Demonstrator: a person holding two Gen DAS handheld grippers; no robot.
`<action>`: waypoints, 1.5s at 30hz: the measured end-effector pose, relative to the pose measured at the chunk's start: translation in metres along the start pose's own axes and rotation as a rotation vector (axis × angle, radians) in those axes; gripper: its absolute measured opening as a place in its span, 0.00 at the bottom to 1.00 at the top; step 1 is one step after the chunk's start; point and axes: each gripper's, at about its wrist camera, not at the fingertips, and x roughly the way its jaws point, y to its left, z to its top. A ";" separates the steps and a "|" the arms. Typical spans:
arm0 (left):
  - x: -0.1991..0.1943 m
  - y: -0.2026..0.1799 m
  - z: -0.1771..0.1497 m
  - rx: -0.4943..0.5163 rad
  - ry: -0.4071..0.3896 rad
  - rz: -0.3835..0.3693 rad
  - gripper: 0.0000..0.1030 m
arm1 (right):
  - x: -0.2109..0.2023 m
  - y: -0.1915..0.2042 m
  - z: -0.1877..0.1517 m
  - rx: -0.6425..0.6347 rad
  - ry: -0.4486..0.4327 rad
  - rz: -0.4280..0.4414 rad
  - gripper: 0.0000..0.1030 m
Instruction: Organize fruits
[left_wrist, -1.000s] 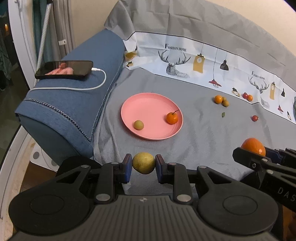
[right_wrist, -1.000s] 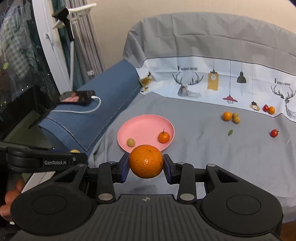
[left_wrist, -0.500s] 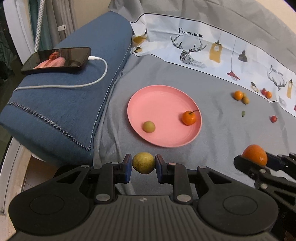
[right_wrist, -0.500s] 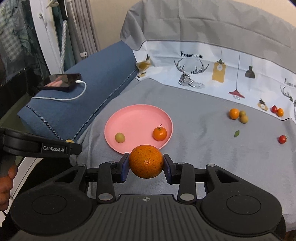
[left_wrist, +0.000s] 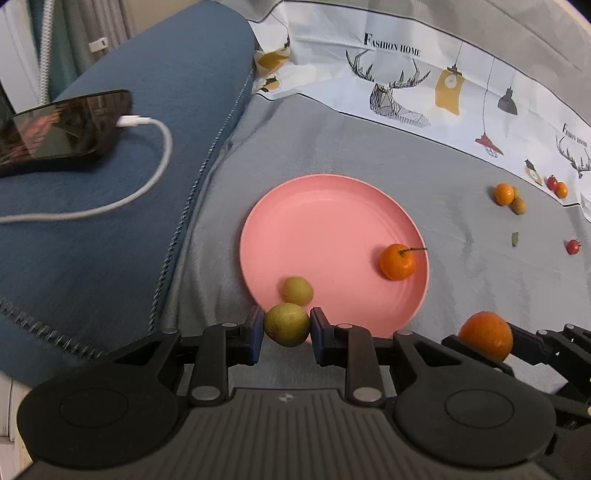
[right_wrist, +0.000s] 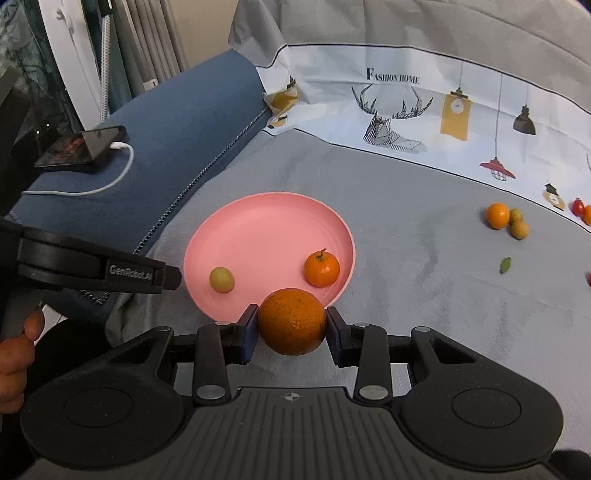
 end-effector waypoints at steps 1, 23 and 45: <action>0.006 -0.001 0.004 0.003 0.005 0.001 0.29 | 0.006 -0.001 0.002 -0.002 0.004 0.000 0.38; 0.090 -0.015 0.051 0.048 0.053 0.007 0.82 | 0.093 0.000 0.033 -0.113 0.040 0.008 0.42; -0.067 0.003 -0.049 0.018 -0.100 0.056 1.00 | -0.061 0.011 -0.020 -0.072 -0.068 -0.070 0.95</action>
